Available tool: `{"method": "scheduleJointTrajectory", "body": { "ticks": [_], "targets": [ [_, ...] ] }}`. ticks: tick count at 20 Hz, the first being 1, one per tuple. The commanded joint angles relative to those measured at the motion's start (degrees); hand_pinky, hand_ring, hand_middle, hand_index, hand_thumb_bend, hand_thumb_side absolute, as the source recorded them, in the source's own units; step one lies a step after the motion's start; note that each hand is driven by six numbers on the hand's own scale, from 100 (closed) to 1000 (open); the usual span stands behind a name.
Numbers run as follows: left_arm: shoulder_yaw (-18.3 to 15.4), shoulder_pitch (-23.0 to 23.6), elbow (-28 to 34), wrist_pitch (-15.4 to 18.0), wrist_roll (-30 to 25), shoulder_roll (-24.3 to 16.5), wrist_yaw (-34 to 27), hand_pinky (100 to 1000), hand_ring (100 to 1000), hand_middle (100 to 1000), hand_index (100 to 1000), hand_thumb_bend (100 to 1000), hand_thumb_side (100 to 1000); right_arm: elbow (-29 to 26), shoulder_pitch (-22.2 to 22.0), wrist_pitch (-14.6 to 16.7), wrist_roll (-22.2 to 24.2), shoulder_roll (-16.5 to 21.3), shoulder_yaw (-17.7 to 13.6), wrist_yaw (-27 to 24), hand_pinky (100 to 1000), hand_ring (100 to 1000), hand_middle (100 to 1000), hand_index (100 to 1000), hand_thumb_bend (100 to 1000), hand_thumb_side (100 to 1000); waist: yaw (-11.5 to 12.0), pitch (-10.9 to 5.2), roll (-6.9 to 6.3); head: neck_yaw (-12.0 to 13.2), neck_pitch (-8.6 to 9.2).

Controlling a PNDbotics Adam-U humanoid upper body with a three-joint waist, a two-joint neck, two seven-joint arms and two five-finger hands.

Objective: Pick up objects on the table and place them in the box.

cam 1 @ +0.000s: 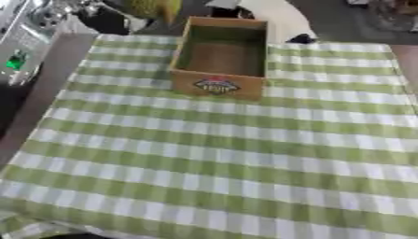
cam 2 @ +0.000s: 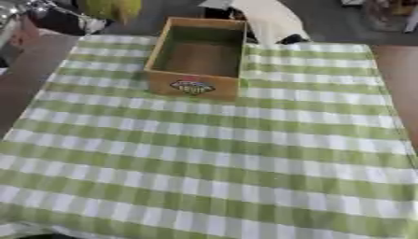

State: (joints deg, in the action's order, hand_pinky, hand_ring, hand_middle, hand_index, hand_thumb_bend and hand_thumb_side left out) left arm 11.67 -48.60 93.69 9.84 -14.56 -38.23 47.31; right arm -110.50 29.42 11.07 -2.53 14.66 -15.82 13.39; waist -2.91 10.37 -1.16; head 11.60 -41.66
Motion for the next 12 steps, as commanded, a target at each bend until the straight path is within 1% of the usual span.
{"method": "scheduleJointTrajectory", "body": {
  "ticks": [1, 2, 3, 4, 8, 12],
  "targets": [
    [0.6, -3.6, -3.4, 1.3, 1.1, 3.1, 0.6, 132, 337, 303, 407, 258, 100, -0.4, 1.2, 0.3, 0.2, 0.4, 0.2, -0.6, 932, 800, 644, 836, 100, 618, -0.3, -0.69, 0.29, 0.2, 0.96],
    [0.9, -4.3, -4.4, 1.6, 1.5, 4.2, 0.7, 130, 337, 304, 407, 251, 100, -0.4, 1.3, 0.3, 0.2, 0.3, 0.2, -0.6, 932, 800, 644, 836, 100, 618, -0.5, -0.56, 0.4, 0.1, 1.05],
    [1.1, -5.0, -5.5, 1.9, 1.7, 5.3, 0.9, 130, 337, 306, 408, 269, 100, -0.4, 1.4, 0.3, 0.2, 0.2, 0.2, -0.7, 932, 800, 644, 836, 100, 618, -0.7, -0.39, 0.5, -0.1, 1.23],
    [1.2, -5.6, -6.6, 2.1, 2.0, 6.2, 1.2, 129, 336, 307, 407, 233, 100, -0.4, 1.5, 0.3, 0.2, 0.1, 0.2, -0.8, 933, 800, 643, 836, 100, 619, -0.9, -0.22, 0.58, -0.1, 1.4],
    [1.1, -7.7, -10.8, 2.5, 3.5, 10.0, 1.9, 119, 332, 313, 402, 177, 100, -0.4, 2.1, 0.4, 0.2, -0.3, 0.1, -1.2, 934, 800, 643, 837, 100, 619, -1.6, 0.75, 0.89, -0.7, 2.31],
    [1.2, -9.4, -15.5, 2.9, 4.7, 13.0, 4.0, 121, 338, 315, 407, 177, 100, -0.4, 2.6, 0.5, 0.2, -0.7, 0.0, -1.6, 935, 800, 642, 838, 100, 619, -2.3, 1.82, 1.16, -0.4, 2.84]
  ]
}}
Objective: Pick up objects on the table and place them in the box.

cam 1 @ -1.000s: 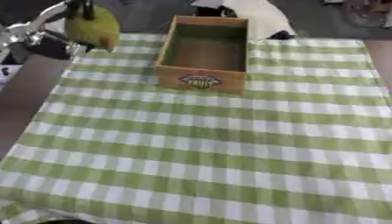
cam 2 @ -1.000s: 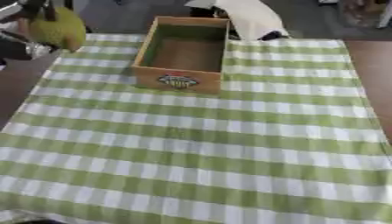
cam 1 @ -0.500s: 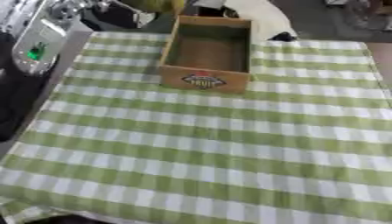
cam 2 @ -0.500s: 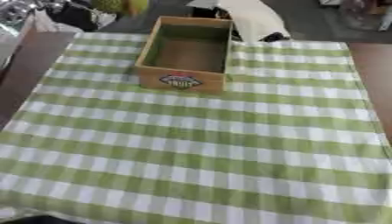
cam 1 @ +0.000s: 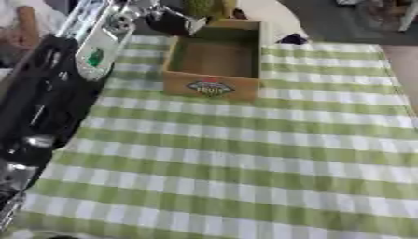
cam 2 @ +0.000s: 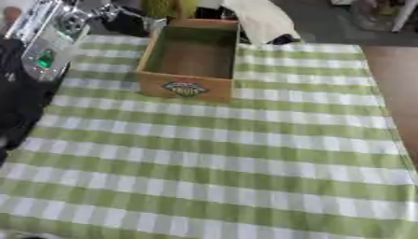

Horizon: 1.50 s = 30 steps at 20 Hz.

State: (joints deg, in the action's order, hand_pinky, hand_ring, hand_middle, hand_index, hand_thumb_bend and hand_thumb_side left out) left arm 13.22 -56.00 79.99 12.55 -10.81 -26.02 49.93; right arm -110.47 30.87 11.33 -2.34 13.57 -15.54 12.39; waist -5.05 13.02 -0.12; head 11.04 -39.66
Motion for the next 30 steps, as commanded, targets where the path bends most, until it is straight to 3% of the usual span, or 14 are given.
{"method": "scheduleJointTrajectory", "body": {
  "ticks": [1, 4, 10, 12, 14, 15, 16, 17, 18, 19, 23, 26, 27, 30],
  "targets": [
    [-0.4, -2.3, -3.0, 0.3, 1.3, 1.4, 2.4, 122, 339, 315, 408, 181, 100, -0.4, 1.3, 0.2, 0.0, 0.3, -0.3, -0.7, 935, 800, 642, 838, 100, 619, -0.3, -0.61, 0.18, 0.2, 0.93],
    [-0.8, -2.9, -7.0, -0.2, 2.8, 3.3, 5.4, 132, 349, 327, 420, 160, 100, -0.4, 1.6, 0.3, 0.1, 0.1, -0.3, -0.9, 936, 801, 642, 838, 100, 619, -0.5, -0.09, 0.39, 0.5, 1.18],
    [-1.5, -3.2, -13.6, -1.1, 5.9, 4.8, 11.5, 200, 390, 354, 463, 207, 100, -0.6, 1.7, 0.2, 0.1, -0.2, -0.4, -1.1, 937, 800, 642, 837, 100, 620, -0.6, 0.3, 0.54, 0.7, 1.48],
    [-1.7, -3.0, -14.5, -1.4, 7.0, 4.8, 12.8, 280, 425, 395, 527, 244, 100, -0.6, 1.7, 0.2, 0.2, -0.3, -0.4, -1.2, 937, 800, 642, 837, 100, 620, -0.5, 0.3, 0.54, 0.7, 1.46],
    [-1.7, -2.9, -15.4, -1.4, 6.9, 4.8, 14.1, 494, 563, 553, 722, 318, 100, -0.6, 1.7, 0.2, 0.2, -0.3, -0.4, -1.2, 937, 800, 642, 837, 100, 620, -0.3, 0.26, 0.55, 0.8, 1.53],
    [-1.6, -2.8, -15.8, -1.1, 6.0, 4.7, 15.0, 694, 761, 758, 900, 454, 100, -0.6, 1.7, 0.2, 0.2, -0.3, -0.4, -1.2, 937, 800, 642, 837, 100, 620, -0.3, 0.22, 0.56, 0.9, 1.53],
    [-1.6, -2.8, -15.9, -0.6, 4.9, 4.7, 15.9, 716, 780, 775, 911, 468, 100, -0.7, 1.7, 0.2, 0.2, -0.3, -0.4, -1.1, 937, 800, 642, 837, 100, 620, -0.2, 0.18, 0.56, 1.0, 1.51],
    [-1.7, -2.8, -15.9, -0.2, 4.2, 4.6, 16.7, 846, 873, 857, 967, 574, 191, -0.7, 1.6, 0.2, 0.2, -0.3, -0.4, -1.1, 937, 800, 642, 837, 100, 620, -0.2, 0.14, 0.57, 1.1, 1.5],
    [-2.0, -2.8, -15.7, 0.1, 3.8, 4.6, 17.4, 873, 896, 879, 978, 609, 259, -0.7, 1.6, 0.1, 0.2, -0.4, -0.4, -1.1, 937, 800, 642, 837, 100, 620, -0.1, 0.1, 0.57, 1.2, 1.48],
    [-2.2, -2.7, -15.5, 0.4, 3.8, 4.5, 17.8, 891, 916, 902, 986, 662, 387, -0.7, 1.6, 0.1, 0.2, -0.4, -0.4, -1.1, 937, 800, 642, 837, 100, 620, -0.1, 0.07, 0.57, 1.2, 1.47],
    [-3.2, -2.6, -14.2, 0.7, 6.9, 4.5, 17.8, 865, 894, 874, 986, 659, 517, -0.8, 1.5, 0.1, 0.2, -0.4, -0.4, -1.0, 936, 799, 641, 835, 100, 621, 0.0, -0.03, 0.59, 1.3, 1.39],
    [-4.1, -2.4, -13.0, 0.1, 9.3, 4.1, 15.9, 844, 881, 861, 967, 635, 495, -0.8, 1.5, 0.1, 0.1, -0.4, -0.5, -0.9, 937, 799, 641, 835, 100, 621, 0.1, -0.07, 0.57, 1.1, 1.25],
    [-4.7, -2.2, -12.2, -0.8, 10.3, 3.9, 14.7, 813, 860, 842, 943, 563, 461, -0.8, 1.4, 0.0, 0.1, -0.4, -0.5, -0.9, 937, 799, 641, 835, 100, 621, 0.1, -0.09, 0.56, 1.0, 1.17],
    [-6.4, -1.5, -6.6, -4.9, 15.0, 2.5, 6.0, 754, 818, 811, 910, 410, 485, -0.9, 1.3, -0.1, 0.0, -0.3, -0.6, -0.8, 937, 799, 641, 835, 100, 621, 0.4, -0.15, 0.42, 0.7, 0.73]
  ]
}}
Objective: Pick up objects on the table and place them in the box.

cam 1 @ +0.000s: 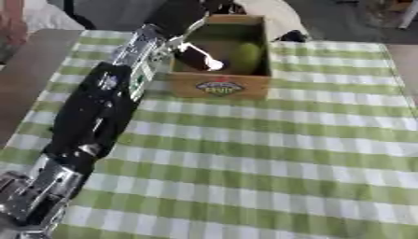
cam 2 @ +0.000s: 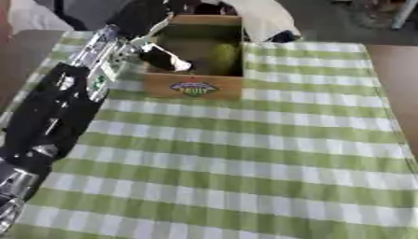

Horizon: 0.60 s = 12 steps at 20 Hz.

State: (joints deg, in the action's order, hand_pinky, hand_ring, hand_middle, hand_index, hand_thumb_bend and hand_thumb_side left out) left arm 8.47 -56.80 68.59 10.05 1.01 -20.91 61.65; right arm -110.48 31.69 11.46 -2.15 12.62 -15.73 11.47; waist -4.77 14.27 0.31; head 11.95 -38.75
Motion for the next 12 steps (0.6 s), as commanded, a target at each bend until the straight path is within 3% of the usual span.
{"method": "scheduleJointTrajectory", "body": {
  "ticks": [1, 2, 5, 8, 12],
  "targets": [
    [-1.6, -0.3, 6.8, -3.6, 4.0, -3.3, -8.7, 754, 818, 811, 910, 410, 485, -0.9, 0.5, -0.2, -0.3, 0.7, -0.4, 0.1, 937, 799, 641, 835, 100, 621, 0.1, -1.41, -0.06, -0.3, -0.27],
    [-1.8, 0.1, 9.1, -4.5, 4.9, -4.2, -11.5, 727, 798, 795, 898, 277, 489, -0.9, 0.4, -0.3, -0.3, 0.8, -0.5, 0.2, 936, 799, 642, 835, 100, 622, 0.3, -1.45, -0.12, -0.5, -0.47],
    [-3.6, 4.3, 21.0, -7.8, 8.7, -9.4, -25.9, 686, 773, 778, 885, 168, 568, -1.1, 0.4, -0.5, -0.7, 1.1, -0.7, 0.5, 935, 799, 642, 835, 100, 622, 0.8, -1.56, -0.31, -1.4, -1.02],
    [-5.8, 10.1, 31.3, -10.6, 12.8, -14.8, -40.1, 638, 738, 744, 854, 140, 564, -1.2, 0.6, -0.5, -1.0, 1.6, -0.9, 0.9, 934, 799, 643, 834, 100, 621, 1.1, -1.53, -0.31, -2.5, -1.04],
    [-9.6, 21.9, 41.8, -9.5, 22.1, -21.9, -53.8, 622, 722, 729, 841, 145, 577, -1.3, 0.8, -0.6, -1.6, 2.1, -1.2, 1.4, 933, 798, 643, 834, 100, 622, 1.5, -1.33, -0.33, -4.1, -0.83]
  ]
}}
